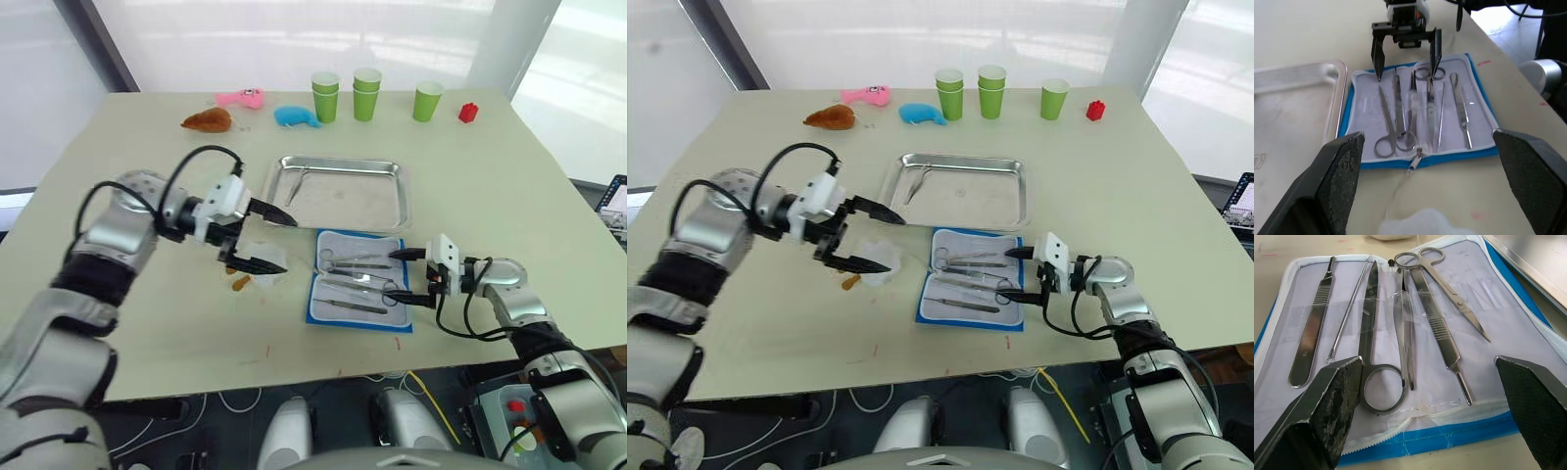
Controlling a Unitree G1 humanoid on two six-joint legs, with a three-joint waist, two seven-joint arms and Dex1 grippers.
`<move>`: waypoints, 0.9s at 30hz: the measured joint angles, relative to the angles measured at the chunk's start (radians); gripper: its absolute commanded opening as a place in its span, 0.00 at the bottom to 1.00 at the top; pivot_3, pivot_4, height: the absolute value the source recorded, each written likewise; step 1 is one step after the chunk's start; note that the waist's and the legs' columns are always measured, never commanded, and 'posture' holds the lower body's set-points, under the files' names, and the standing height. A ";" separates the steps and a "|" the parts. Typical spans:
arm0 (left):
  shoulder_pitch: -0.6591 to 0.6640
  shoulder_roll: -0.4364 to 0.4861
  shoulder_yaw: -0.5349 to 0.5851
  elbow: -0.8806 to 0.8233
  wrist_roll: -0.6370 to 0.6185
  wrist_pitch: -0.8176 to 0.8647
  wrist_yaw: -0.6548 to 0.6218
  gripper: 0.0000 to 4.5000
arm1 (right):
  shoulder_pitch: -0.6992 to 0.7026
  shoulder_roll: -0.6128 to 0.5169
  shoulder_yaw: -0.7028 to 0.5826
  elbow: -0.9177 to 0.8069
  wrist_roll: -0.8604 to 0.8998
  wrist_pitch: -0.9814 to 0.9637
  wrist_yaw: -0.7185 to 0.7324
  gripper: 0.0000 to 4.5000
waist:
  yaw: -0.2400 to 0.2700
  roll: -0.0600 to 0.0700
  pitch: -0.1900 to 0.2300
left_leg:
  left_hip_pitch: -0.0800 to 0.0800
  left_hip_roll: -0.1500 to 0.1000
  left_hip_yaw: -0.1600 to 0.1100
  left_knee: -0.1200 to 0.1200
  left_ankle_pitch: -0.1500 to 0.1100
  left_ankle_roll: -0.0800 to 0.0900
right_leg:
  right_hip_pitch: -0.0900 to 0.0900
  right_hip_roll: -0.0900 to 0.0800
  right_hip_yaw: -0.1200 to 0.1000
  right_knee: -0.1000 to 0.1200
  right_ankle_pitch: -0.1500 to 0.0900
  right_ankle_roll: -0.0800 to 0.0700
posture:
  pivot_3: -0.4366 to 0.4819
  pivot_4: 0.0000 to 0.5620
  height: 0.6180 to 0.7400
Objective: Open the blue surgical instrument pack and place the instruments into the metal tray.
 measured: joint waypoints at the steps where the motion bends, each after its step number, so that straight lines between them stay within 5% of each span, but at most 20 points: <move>1: -0.005 -0.018 0.006 0.014 0.013 0.003 0.000 0.80 | -0.001 0.000 0.000 0.000 0.000 0.000 0.000 1.00 | 0.000 0.000 0.000 | 0.000 0.000 0.000 0.000 0.000 0.000 | 0.000 0.000 0.000 0.000 0.000 0.000 | 0.48 0.27 1.00; 4: -0.033 -0.097 0.025 0.074 0.073 0.020 0.010 0.54 | -0.002 0.000 0.001 0.001 0.000 0.000 0.000 1.00 | 0.000 0.000 0.000 | 0.000 0.000 0.000 0.000 0.000 0.000 | 0.000 0.000 0.000 0.000 0.000 0.000 | 0.48 0.27 1.00; 6: -0.047 -0.164 0.046 0.141 0.142 0.021 0.038 0.50 | -0.003 0.003 0.001 0.001 0.000 0.000 0.000 1.00 | -0.004 0.000 0.000 | 0.000 0.000 -0.001 0.000 0.000 0.000 | 0.000 0.000 0.000 0.000 0.001 0.001 | 0.48 0.27 1.00; 18: -0.125 -0.395 0.076 0.396 0.382 -0.055 0.156 0.50 | -0.005 0.002 0.002 0.003 0.000 0.000 0.000 1.00 | -0.004 0.001 0.000 | 0.000 0.000 -0.001 0.000 0.000 0.000 | 0.000 0.000 0.000 0.000 0.001 0.002 | 0.48 0.27 1.00; 27: -0.138 -0.444 0.096 0.481 0.477 -0.098 0.184 0.50 | -0.004 0.003 0.002 0.002 0.000 0.000 0.000 1.00 | -0.004 0.001 0.000 | 0.000 -0.001 -0.002 0.000 0.000 0.000 | 0.000 0.000 -0.001 0.000 0.001 0.002 | 0.48 0.27 1.00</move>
